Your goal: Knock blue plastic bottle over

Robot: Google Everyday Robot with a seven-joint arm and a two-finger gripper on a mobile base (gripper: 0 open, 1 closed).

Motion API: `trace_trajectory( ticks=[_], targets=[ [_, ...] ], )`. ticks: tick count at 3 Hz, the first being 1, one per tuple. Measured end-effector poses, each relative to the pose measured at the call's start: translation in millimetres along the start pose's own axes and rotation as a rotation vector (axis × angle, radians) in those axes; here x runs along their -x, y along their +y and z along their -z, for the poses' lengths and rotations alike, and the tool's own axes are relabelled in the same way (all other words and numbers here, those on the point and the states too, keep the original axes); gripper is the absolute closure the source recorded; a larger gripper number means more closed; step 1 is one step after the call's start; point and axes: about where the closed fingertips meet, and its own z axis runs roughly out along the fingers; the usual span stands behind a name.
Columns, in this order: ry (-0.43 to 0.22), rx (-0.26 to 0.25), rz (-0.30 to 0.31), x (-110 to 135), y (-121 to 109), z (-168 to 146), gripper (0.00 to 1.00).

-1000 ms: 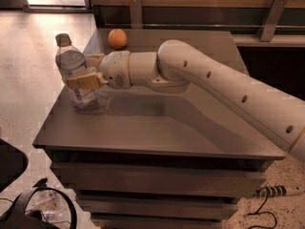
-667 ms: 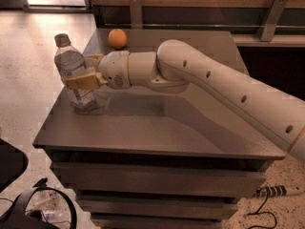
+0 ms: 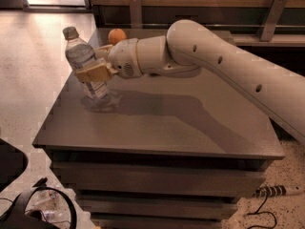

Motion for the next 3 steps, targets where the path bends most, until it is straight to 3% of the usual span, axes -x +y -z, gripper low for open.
trace_trajectory(
  ticks=[3],
  targets=[
    [0.417,-0.155,-0.004,-7.6,-18.5,62.4,1.0]
  ],
)
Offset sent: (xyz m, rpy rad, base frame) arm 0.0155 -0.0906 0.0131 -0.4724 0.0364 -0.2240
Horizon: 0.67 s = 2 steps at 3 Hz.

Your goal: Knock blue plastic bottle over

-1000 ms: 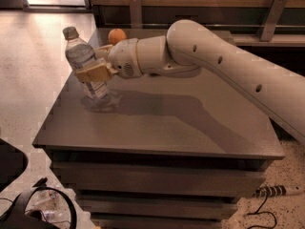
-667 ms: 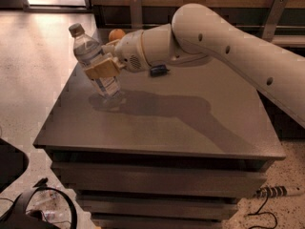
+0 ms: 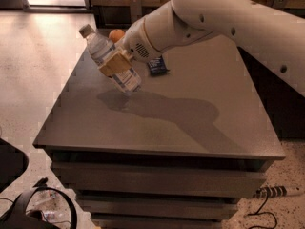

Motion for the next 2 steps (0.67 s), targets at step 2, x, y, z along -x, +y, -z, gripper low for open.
trace_trajectory(
  ticks=[2],
  targets=[
    [0.285,-0.084,0.03,-17.7,6.0,5.7,1.0]
  ],
)
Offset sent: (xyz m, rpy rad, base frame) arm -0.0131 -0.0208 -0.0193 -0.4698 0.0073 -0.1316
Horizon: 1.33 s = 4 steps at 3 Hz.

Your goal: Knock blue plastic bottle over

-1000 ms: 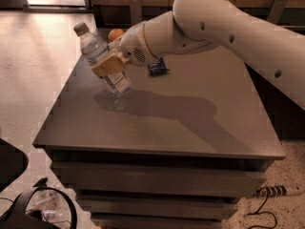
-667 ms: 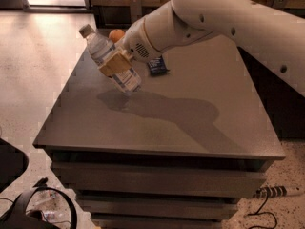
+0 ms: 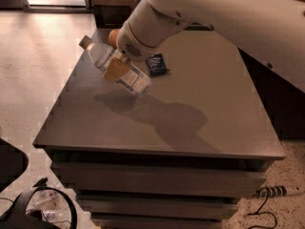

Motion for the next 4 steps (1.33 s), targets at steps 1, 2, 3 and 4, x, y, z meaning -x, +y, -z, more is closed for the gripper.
trace_trajectory(
  ticks=[1,2,3,4],
  targets=[
    [0.12,-0.013,0.019,-7.0,6.9,-8.7,1.0],
    [0.194,0.009,0.037,-12.5,16.6,-27.8,1.0],
    [0.221,0.057,0.051,-15.1,27.9,-53.3,1.0],
    [0.22,0.096,0.062,-14.1,37.8,-76.9,1.0]
  ],
)
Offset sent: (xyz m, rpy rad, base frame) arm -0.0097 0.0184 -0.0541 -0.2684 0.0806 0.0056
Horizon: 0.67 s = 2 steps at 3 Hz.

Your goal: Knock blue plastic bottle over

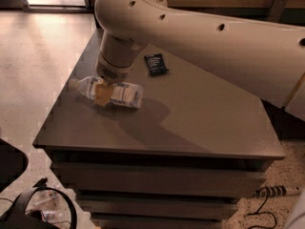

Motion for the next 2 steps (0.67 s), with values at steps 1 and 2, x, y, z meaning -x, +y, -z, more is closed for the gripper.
trace_trajectory(
  ticks=[1,2],
  targets=[
    [-0.037,0.046,0.016,12.0,5.3,-22.8,1.0],
    [-0.039,0.05,0.017,14.2,5.2,-20.9,0.83]
  ],
)
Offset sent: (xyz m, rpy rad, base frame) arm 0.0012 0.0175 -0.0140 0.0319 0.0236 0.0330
